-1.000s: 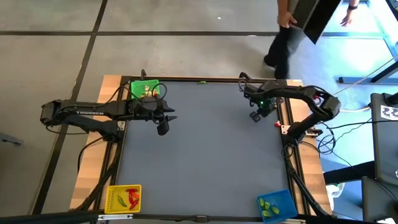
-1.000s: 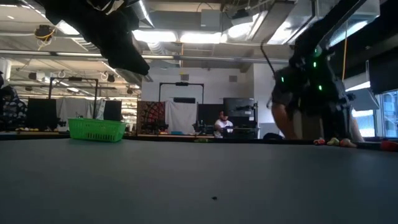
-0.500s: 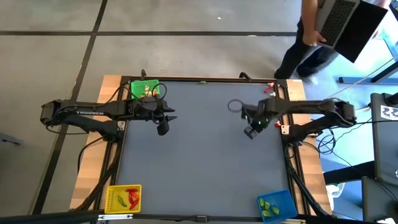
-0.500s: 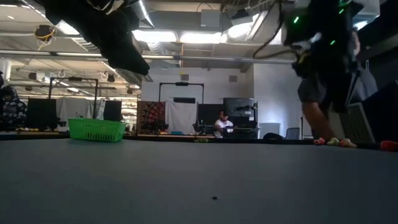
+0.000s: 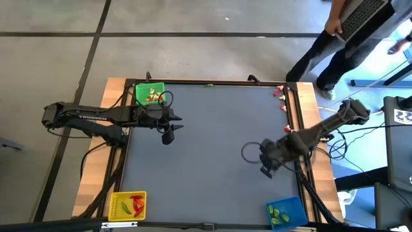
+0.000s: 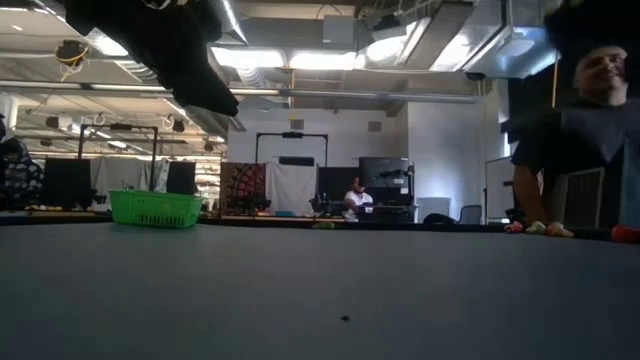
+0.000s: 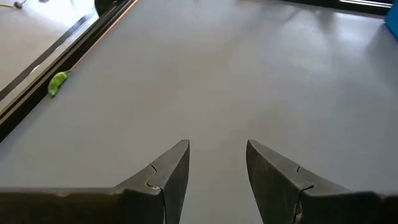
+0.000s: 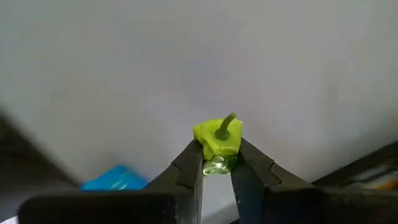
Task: Sort produce into baskets
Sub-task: Put the green chili pepper into the blue bin
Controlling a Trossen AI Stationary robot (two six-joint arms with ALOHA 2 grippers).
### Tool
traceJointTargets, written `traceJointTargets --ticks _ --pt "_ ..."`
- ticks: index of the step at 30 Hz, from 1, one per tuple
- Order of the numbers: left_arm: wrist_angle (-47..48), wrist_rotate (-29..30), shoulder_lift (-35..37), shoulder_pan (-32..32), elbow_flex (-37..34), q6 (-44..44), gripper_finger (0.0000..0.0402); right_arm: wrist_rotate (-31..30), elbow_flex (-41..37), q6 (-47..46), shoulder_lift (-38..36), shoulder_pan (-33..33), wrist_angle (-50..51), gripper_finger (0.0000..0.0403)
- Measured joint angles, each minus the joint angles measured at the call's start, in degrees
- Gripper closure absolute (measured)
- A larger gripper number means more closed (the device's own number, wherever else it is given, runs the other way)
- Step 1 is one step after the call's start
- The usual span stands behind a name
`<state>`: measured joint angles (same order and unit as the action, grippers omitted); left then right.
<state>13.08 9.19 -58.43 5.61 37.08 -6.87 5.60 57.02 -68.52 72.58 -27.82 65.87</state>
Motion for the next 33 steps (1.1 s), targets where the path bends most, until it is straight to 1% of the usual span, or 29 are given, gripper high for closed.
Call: traceJointTargets --ticks 5,9,14,18,22,25,28,33 --pt "0.0 0.0 0.0 -1.1 0.0 0.0 0.0247 -0.1 3.8 -9.1 0.0 -11.1 -4.8 0.0340" --pt "0.0 0.0 0.0 -1.6 0.0 -0.2 0.0247 0.6 3.9 -19.5 0.5 -19.0 -11.8 0.0340" --pt "0.0 0.0 0.0 -1.9 0.0 -0.5 0.0247 0.6 3.9 -29.2 4.0 -26.9 -18.8 0.0340" --pt "0.0 0.0 0.0 -1.9 0.0 -0.5 0.0247 2.1 3.9 -32.8 8.3 -30.8 -23.6 0.0340" --pt "0.0 0.0 0.0 -1.9 0.0 -0.5 0.0247 4.2 3.9 -35.9 12.2 -32.4 -24.1 0.0340" --pt "0.0 0.0 0.0 -1.9 0.0 0.3 0.0247 8.0 3.8 -36.4 15.1 -32.7 -23.6 0.0338" --pt "0.0 0.0 0.0 -1.8 0.0 0.8 0.0247 13.1 3.8 -36.3 17.3 -32.6 -23.9 0.0313" --pt "0.0 0.0 0.0 -1.0 0.0 1.0 0.0247 13.3 3.8 -34.5 18.0 -32.5 -22.2 0.0227"
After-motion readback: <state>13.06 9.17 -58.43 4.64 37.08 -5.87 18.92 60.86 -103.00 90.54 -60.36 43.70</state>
